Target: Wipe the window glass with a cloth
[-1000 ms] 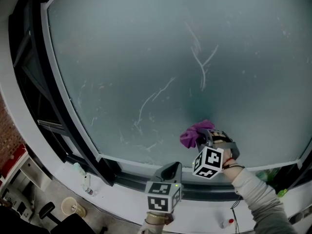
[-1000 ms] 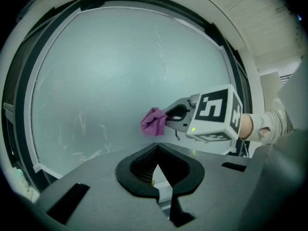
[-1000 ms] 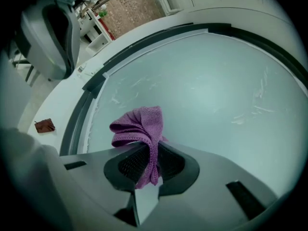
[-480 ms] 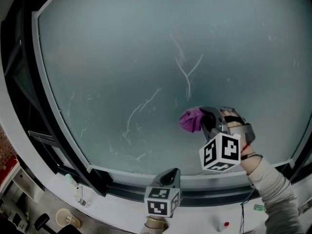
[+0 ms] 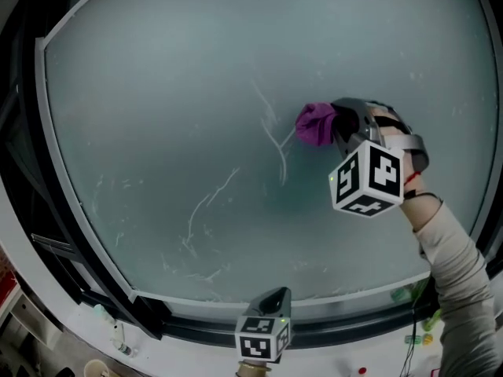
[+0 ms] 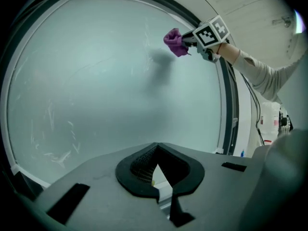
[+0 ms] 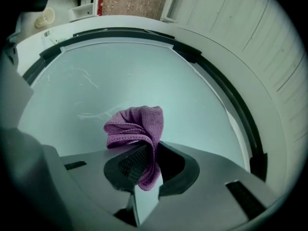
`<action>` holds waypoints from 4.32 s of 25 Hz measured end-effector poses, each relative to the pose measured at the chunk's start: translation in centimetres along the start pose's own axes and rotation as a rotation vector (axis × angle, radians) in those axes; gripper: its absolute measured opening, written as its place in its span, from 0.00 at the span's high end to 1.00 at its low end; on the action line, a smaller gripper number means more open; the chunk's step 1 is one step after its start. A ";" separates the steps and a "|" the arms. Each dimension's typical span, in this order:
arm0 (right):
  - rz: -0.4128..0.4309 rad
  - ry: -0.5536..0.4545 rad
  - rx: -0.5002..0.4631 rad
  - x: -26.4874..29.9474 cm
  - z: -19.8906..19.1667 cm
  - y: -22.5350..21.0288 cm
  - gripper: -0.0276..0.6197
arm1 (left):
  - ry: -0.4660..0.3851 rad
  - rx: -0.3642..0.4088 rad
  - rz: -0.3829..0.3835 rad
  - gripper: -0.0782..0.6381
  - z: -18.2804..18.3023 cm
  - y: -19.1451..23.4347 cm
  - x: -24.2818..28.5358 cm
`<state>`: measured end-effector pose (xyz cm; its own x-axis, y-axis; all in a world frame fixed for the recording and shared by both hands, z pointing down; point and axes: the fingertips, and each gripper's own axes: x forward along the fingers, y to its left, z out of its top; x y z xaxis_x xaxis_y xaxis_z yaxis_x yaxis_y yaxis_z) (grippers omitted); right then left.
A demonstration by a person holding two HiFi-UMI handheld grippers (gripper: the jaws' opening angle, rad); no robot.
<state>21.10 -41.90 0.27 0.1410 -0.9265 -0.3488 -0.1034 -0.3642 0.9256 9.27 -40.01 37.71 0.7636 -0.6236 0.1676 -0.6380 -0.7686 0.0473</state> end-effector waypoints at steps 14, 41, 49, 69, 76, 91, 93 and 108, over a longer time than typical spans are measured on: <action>-0.151 0.101 -0.056 4.5 -1.3 -7.2 0.88 | -0.005 0.010 -0.020 0.88 1.1 0.6 1.7; 0.078 0.105 -0.059 2.6 -3.5 8.3 0.88 | 0.004 0.014 0.002 0.88 0.8 1.1 1.2; 0.162 0.104 -0.024 0.7 -4.3 13.7 0.88 | 0.002 0.012 0.009 0.88 0.7 1.0 1.2; 0.484 0.171 0.010 -6.0 -7.2 31.2 0.88 | 0.000 -0.003 0.031 0.88 0.2 1.0 0.1; 0.534 0.187 -0.012 -6.9 -7.4 34.9 0.88 | 0.015 -0.018 0.039 0.88 -0.8 1.4 -0.4; 0.392 0.084 0.555 -11.4 -2.9 30.9 0.88 | -0.024 -0.007 0.051 0.88 -1.1 1.9 -1.8; 0.392 0.077 0.678 -12.5 -2.3 30.5 0.88 | -0.035 -0.003 0.059 0.88 -1.0 2.0 -2.0; 0.470 0.059 1.208 -19.6 -0.7 31.3 0.88 | -0.059 -0.010 0.073 0.88 -2.4 1.1 -3.1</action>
<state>15.77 -35.04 36.22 -0.1110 -0.9938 0.0067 -0.9674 0.1096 0.2283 5.99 -38.58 39.63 0.7196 -0.6853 0.1122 -0.6927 -0.7197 0.0468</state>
